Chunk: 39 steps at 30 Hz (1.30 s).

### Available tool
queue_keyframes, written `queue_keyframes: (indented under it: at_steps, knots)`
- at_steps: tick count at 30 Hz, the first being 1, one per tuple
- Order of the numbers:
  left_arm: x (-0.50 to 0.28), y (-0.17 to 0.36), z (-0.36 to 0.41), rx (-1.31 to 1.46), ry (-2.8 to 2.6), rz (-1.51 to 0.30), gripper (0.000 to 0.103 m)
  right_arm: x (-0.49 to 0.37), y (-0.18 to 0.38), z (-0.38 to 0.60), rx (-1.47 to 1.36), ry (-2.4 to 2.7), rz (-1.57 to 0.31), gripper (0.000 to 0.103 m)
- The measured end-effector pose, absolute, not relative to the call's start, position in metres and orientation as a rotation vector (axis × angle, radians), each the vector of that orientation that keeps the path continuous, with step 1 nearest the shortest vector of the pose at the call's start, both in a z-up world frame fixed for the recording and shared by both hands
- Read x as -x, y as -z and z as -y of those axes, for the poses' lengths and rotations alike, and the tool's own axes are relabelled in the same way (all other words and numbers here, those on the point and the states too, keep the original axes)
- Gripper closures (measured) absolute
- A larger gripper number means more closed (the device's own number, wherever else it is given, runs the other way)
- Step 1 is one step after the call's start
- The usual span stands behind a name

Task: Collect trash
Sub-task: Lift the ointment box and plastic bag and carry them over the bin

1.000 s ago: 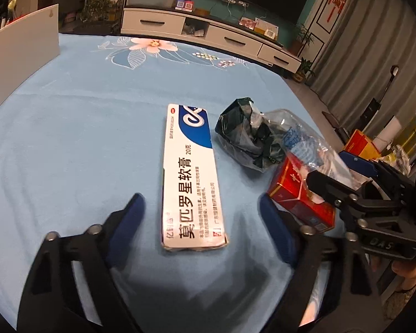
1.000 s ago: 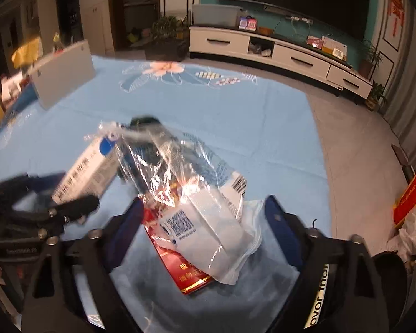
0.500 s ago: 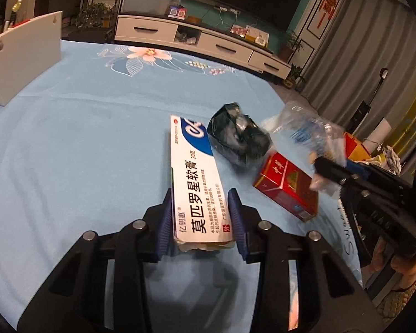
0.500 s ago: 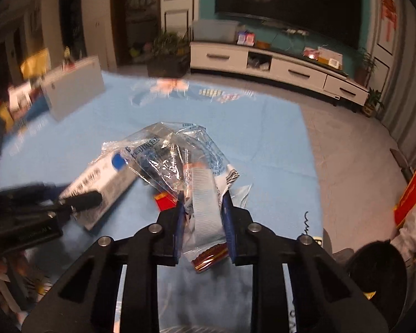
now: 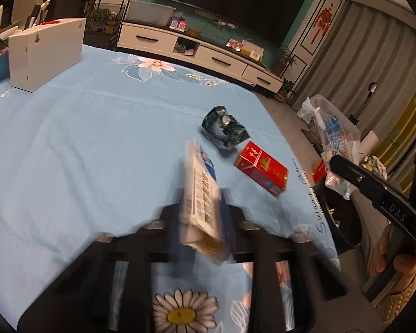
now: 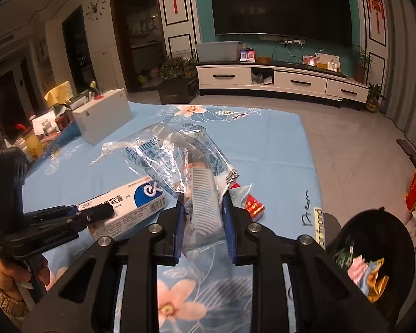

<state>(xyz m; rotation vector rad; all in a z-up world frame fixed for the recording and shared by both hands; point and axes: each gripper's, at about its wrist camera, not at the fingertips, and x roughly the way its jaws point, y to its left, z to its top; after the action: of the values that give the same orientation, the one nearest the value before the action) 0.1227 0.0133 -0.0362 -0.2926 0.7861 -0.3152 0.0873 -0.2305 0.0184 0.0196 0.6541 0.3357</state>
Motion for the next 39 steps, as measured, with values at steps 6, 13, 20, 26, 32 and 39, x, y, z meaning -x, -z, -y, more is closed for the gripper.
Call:
queue_keyframes:
  at_steps: [6,13,20,26,32,39]
  knots:
    - [-0.096,0.022,-0.013,0.300,0.345,-0.754,0.084,-0.064,-0.025,0.232,-0.033,-0.334,-0.643,0.077]
    - [-0.064,0.001,0.001,0.276,0.384,-0.713,0.084,-0.031,-0.038,0.245,-0.050,-0.325,-0.607,0.077]
    - [-0.043,-0.019,0.021,0.242,0.438,-0.656,0.084,-0.005,-0.048,0.264,-0.053,-0.275,-0.594,0.077]
    - [-0.033,-0.036,0.036,0.215,0.478,-0.609,0.084,0.010,-0.058,0.285,-0.063,-0.207,-0.567,0.077]
    - [-0.026,-0.050,0.049,0.195,0.498,-0.573,0.083,0.019,-0.065,0.303,-0.082,-0.159,-0.542,0.077]
    - [-0.022,-0.060,0.065,0.173,0.519,-0.551,0.083,0.026,-0.063,0.318,-0.106,-0.127,-0.530,0.077]
